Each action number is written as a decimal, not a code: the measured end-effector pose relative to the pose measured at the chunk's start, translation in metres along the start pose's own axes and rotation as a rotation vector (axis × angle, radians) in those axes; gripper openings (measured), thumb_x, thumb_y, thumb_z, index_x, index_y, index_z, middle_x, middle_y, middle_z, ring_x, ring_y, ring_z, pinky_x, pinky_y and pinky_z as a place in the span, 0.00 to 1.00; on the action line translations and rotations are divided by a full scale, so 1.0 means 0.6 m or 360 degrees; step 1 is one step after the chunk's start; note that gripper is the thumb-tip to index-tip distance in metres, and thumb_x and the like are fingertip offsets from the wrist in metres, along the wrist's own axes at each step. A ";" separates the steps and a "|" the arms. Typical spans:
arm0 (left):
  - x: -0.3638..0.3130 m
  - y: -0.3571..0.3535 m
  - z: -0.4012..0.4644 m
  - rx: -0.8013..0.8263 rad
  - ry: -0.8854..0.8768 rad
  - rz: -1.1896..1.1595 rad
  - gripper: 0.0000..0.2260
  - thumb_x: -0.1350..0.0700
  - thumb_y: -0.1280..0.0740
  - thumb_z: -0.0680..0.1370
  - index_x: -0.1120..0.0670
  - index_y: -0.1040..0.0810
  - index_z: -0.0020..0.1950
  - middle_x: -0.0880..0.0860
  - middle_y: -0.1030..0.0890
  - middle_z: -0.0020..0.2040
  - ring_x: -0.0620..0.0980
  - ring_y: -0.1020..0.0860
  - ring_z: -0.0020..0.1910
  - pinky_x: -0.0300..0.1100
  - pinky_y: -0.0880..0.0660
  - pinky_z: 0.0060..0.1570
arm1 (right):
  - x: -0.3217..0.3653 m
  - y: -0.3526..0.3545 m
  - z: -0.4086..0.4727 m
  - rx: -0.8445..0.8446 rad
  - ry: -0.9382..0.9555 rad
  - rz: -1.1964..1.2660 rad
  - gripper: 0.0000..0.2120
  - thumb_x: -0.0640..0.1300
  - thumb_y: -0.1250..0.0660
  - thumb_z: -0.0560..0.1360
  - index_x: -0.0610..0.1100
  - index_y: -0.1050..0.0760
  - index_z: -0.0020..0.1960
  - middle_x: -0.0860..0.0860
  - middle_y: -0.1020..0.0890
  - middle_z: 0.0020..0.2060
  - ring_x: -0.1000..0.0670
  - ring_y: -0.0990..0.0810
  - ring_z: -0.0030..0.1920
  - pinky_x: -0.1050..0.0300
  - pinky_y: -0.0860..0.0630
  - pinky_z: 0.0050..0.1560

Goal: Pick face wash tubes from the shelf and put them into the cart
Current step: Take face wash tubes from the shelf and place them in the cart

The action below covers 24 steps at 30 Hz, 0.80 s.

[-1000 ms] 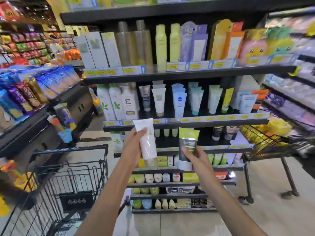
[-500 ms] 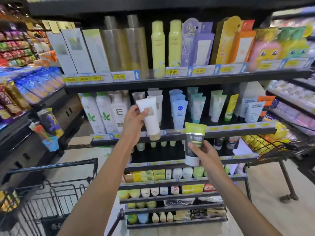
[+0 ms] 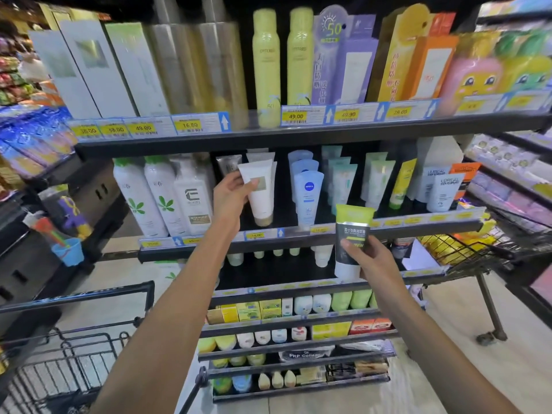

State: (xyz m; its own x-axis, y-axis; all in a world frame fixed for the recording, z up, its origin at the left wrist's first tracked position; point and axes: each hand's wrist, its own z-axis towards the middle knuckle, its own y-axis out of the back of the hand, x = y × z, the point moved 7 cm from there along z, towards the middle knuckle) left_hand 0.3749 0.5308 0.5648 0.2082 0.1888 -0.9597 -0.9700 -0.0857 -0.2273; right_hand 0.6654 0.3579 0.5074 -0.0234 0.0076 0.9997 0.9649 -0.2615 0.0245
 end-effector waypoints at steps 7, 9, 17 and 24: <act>0.037 0.007 0.002 0.0016 0.0054 0.0074 0.16 0.65 0.25 0.76 0.61 0.19 0.63 0.56 0.14 0.53 0.53 0.16 0.54 0.54 0.18 0.59 | -0.013 0.011 0.015 -0.0034 -0.0011 0.0004 0.14 0.55 0.27 0.77 0.54 0.20 0.61 0.56 0.13 0.53 0.53 0.16 0.57 0.49 0.23 0.58; 0.038 0.009 0.005 0.0021 0.0054 0.0091 0.16 0.64 0.25 0.76 0.60 0.19 0.63 0.57 0.14 0.55 0.55 0.16 0.56 0.55 0.19 0.60 | -0.017 0.010 0.016 -0.0031 -0.0021 0.0007 0.14 0.56 0.27 0.77 0.54 0.20 0.60 0.57 0.13 0.53 0.53 0.16 0.57 0.49 0.23 0.59; 0.041 0.011 -0.004 0.0089 0.0048 0.0135 0.16 0.61 0.23 0.75 0.58 0.19 0.63 0.56 0.15 0.57 0.55 0.16 0.59 0.55 0.19 0.61 | -0.031 -0.015 0.011 0.0013 -0.0029 0.0016 0.15 0.55 0.26 0.76 0.52 0.20 0.60 0.54 0.13 0.53 0.52 0.15 0.56 0.45 0.22 0.64; 0.036 0.012 -0.012 0.0144 -0.0008 0.0326 0.18 0.57 0.23 0.75 0.53 0.19 0.64 0.53 0.15 0.59 0.51 0.18 0.60 0.54 0.21 0.64 | -0.033 -0.030 0.002 0.0032 -0.0026 -0.0014 0.13 0.55 0.26 0.77 0.53 0.20 0.59 0.55 0.13 0.51 0.55 0.15 0.53 0.47 0.21 0.63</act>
State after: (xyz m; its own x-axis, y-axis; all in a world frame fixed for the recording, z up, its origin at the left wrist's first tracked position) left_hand 0.3733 0.5272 0.5413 0.0054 0.1813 -0.9834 -0.9993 -0.0347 -0.0119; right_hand 0.6486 0.3638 0.4873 -0.0277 0.0254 0.9993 0.9697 -0.2419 0.0330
